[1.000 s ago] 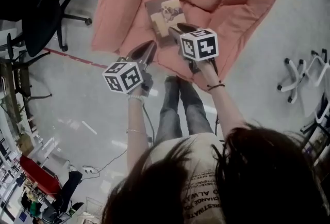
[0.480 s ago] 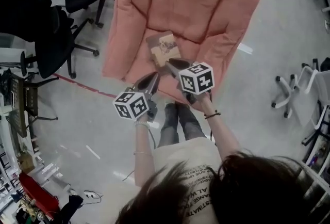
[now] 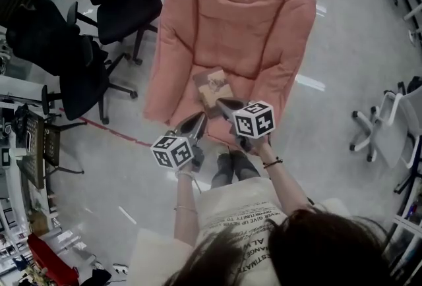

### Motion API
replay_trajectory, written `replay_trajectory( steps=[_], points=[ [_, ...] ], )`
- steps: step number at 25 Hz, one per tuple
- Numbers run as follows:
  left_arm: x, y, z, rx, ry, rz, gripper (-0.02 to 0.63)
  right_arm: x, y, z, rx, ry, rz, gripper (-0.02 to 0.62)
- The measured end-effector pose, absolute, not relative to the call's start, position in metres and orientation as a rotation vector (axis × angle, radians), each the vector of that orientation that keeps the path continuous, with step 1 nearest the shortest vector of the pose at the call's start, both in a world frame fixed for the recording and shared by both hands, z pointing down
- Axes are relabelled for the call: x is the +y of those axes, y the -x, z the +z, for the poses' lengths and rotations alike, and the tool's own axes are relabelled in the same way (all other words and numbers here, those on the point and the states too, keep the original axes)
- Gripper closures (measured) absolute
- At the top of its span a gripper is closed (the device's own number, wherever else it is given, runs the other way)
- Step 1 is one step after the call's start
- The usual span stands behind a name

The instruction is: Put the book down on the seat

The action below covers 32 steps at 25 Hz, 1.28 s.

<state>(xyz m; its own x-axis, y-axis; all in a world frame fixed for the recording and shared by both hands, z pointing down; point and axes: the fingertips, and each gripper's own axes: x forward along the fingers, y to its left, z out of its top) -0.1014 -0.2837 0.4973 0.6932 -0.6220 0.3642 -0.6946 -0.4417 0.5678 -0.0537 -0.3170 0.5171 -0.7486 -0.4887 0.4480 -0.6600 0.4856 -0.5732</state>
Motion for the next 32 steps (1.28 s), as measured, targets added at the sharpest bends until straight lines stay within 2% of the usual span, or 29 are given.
replay_trajectory(
  steps=[11,32],
  points=[
    [-0.264,0.093,0.458,-0.964,-2.276,0.118,0.607,-0.292,0.052,0.477,-2.572,-0.927,1.074,0.592],
    [-0.257,0.099,0.433,-0.987,-2.352,0.066,0.608,-0.286,0.069,0.442,-2.689,-0.831,0.957,0.594]
  ],
)
